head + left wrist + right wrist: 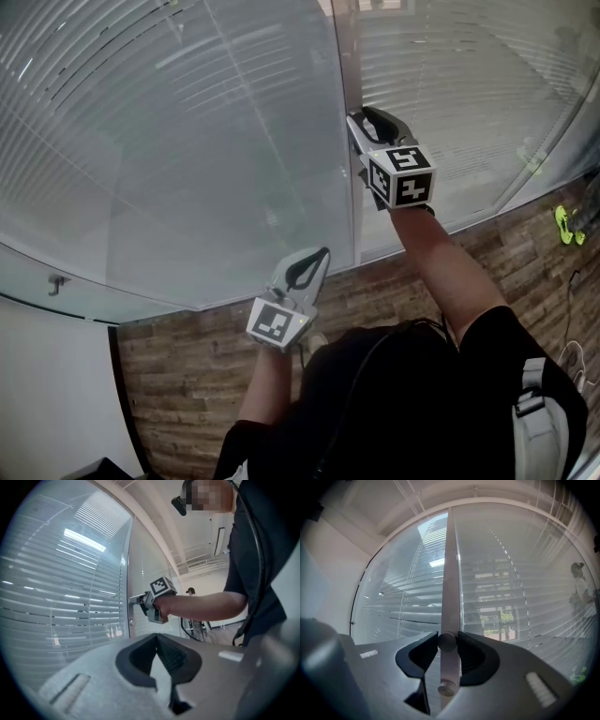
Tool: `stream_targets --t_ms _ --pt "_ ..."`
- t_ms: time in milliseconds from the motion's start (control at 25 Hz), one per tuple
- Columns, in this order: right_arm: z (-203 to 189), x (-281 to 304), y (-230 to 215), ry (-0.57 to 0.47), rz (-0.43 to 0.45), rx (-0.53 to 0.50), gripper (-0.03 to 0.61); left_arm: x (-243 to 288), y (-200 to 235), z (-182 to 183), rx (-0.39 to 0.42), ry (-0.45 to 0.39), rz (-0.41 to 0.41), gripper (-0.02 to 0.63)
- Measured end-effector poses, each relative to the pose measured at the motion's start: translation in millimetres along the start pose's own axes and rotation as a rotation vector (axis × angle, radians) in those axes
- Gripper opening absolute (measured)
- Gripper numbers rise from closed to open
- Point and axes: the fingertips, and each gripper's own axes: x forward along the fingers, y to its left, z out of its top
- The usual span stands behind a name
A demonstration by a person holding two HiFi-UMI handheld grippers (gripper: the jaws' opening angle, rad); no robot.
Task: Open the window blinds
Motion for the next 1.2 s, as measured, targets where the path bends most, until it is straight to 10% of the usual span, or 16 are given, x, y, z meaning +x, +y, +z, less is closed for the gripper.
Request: stream_targets --t_ms 480,920,1200 --pt "1.8 -7.7 5.7 0.020 0.047 -0.242 0.253 6.1 -2.4 -0.8 0.012 0.006 -0.023 0.005" --pt "-3.2 -11.1 29.7 0.184 0.105 -1.198 0.282 7.1 -3.4 -1.1 0.005 0.006 -0.021 0.005" --pt "-4.7 -4.8 24.0 0.210 0.087 -1.405 0.296 6.0 -1.5 0.9 0.010 0.003 -0.018 0.005"
